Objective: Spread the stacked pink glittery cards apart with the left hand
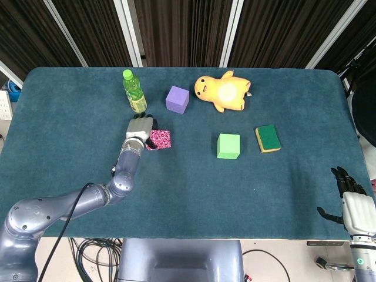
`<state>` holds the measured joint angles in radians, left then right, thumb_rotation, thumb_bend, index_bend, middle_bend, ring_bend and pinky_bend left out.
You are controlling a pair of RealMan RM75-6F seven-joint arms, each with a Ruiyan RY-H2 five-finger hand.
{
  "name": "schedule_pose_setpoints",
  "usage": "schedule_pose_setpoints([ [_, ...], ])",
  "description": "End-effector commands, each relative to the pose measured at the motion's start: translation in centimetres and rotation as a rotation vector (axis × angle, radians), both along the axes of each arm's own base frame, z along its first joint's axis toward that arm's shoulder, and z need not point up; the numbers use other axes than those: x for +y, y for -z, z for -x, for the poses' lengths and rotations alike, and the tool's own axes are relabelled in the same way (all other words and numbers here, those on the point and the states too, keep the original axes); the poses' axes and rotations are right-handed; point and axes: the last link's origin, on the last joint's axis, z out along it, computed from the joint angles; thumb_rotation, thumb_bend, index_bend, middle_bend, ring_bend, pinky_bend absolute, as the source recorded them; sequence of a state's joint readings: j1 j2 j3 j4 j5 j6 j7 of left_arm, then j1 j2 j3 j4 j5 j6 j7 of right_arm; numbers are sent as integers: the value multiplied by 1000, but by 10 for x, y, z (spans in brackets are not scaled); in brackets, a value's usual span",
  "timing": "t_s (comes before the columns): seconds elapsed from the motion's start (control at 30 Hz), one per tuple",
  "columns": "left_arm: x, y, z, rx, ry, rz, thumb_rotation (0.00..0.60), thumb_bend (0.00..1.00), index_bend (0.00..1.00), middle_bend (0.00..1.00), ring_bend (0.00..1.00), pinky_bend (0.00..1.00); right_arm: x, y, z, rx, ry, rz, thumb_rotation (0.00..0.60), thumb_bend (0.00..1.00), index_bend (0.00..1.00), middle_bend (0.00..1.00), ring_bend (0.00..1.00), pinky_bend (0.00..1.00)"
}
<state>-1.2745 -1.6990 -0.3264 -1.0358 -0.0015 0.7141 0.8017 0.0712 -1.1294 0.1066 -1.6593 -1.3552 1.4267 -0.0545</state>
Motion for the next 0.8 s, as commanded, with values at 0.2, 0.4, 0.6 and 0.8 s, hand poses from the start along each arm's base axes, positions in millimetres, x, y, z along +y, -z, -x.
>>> schedule_pose_setpoints([
  [0.2, -8, -7, 1, -48, -22, 37, 600, 217, 492, 211, 50, 19, 0, 0, 0, -2, 2, -2, 600, 153, 77, 43, 126, 226],
  [0.4, -14, -11, -1, -49, -21, 16, 600, 216, 493, 209, 50, 19, 0, 1, 0, -4, 2, -3, 600, 153, 77, 43, 126, 227],
  [0.6, -30, -11, -13, -75, -7, 33, 600, 216, 496, 209, 50, 16, 0, 1, 0, -8, 5, -4, 600, 154, 77, 43, 126, 226],
  [0.8, -45, -10, -26, -101, 19, 62, 600, 217, 503, 209, 50, 6, 0, 0, 0, -13, 8, -3, 600, 153, 77, 43, 126, 227],
])
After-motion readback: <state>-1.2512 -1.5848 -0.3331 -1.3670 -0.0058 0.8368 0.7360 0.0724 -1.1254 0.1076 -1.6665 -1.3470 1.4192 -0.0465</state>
